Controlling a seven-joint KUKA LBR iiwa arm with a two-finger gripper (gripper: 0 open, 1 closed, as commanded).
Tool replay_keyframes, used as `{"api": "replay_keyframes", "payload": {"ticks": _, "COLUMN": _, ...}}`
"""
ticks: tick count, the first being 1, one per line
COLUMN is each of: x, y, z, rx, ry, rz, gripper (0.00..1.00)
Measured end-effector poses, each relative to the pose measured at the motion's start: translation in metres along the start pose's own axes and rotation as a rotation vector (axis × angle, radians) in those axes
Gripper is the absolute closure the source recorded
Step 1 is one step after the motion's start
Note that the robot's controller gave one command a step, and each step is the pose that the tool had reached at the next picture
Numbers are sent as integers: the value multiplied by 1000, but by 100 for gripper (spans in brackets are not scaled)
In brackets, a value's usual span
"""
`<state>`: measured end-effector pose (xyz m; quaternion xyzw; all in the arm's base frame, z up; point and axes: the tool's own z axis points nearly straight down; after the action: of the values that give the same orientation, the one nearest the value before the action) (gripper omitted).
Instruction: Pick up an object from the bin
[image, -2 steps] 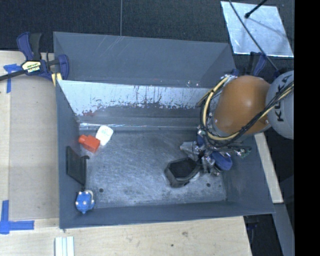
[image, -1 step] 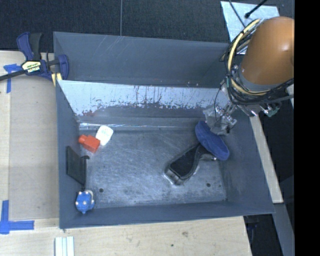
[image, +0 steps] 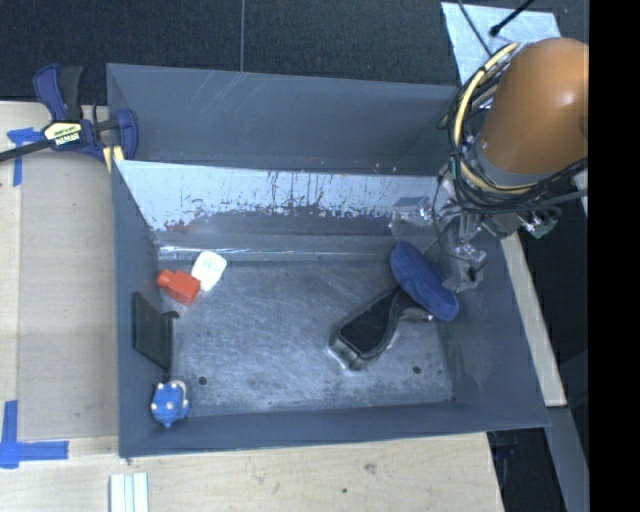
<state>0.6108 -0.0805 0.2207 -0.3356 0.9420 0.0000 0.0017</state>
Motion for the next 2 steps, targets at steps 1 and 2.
{"api": "replay_keyframes", "payload": {"ticks": 1, "x": 26, "y": -2, "z": 97, "rx": -6, "ry": 9, "rz": 145, "gripper": 0}}
{"api": "replay_keyframes", "payload": {"ticks": 2, "x": 41, "y": -14, "z": 115, "rx": 10, "ry": -9, "rz": -180, "gripper": 0}}
